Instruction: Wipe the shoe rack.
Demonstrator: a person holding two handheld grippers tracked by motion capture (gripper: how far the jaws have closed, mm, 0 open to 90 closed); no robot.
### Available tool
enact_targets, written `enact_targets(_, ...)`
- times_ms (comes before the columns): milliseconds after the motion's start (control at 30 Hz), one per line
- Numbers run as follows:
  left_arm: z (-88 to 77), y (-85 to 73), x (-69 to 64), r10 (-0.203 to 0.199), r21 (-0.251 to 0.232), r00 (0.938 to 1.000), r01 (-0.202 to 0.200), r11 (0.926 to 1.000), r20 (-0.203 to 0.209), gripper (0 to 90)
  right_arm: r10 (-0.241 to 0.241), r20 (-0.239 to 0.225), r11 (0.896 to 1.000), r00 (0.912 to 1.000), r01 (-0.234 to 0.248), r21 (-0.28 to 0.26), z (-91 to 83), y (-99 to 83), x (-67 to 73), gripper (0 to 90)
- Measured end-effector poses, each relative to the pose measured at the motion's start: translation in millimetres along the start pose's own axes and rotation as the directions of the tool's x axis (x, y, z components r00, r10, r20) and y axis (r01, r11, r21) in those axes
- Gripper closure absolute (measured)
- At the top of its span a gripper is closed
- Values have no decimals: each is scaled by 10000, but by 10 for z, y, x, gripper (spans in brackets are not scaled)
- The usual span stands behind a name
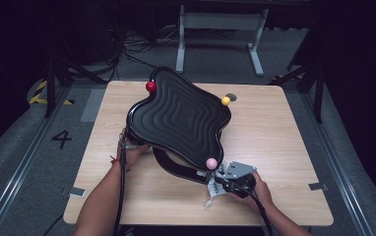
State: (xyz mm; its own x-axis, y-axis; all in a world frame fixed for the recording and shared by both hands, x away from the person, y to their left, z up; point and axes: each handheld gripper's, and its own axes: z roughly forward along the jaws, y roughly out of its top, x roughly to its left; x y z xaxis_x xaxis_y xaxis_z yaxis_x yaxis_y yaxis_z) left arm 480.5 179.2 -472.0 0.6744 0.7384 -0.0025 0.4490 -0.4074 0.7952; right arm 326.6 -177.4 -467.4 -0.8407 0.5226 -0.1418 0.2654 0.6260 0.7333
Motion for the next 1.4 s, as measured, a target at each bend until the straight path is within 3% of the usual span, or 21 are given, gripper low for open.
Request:
enact_targets(200,-2,4,-12,-16,64,9999,17,10000,-114,751,-88,-947,9990,9955,128,420,-120,-58,73,759)
enact_targets(267,-6,-1,-13,-27,43,9999,28,10000,-143,751,-227,-941,9989,9953,265,390,-103,-50,136,755)
enact_targets(467,-45,-43,-4,-50,-57,10000,50,10000,28,751,-336,-103,9981,9994,341,513,35,19,248,776)
enact_targets(633,-107,-87,14,-6,-30,9998,6,10000,177,750,-189,820,9989,9965,153,443,89,24,210,789)
enact_targets(700,-134,-110,5,-13,-50,10000,13,10000,52,750,-130,994,9991,9950,88,425,111,31,173,793)
enact_targets(867,-167,-118,-23,185,94,9998,-184,9998,-109,751,57,311,9997,9995,-65,255,-13,-26,155,797)
enact_targets(967,-164,-114,-31,165,117,9998,-163,9998,-145,752,240,-184,9996,9995,-243,-163,-185,-28,217,799)
enact_targets(1033,-164,-116,-42,78,85,9997,-76,9999,-238,752,408,-557,9965,9976,-447,-712,-290,-11,274,798)
enact_targets(1133,-171,-114,-58,79,146,9996,-76,9999,-261,752,418,-795,9926,9960,-505,-1106,-311,39,353,793)
enact_targets(1300,-190,-127,-87,263,123,9996,-264,9996,83,752,30,-188,9925,9998,-53,-1223,-155,112,428,801)
enact_targets(1400,-209,-137,-100,267,165,9991,-272,9995,338,752,-187,561,9943,9982,244,-1033,-76,114,403,802)
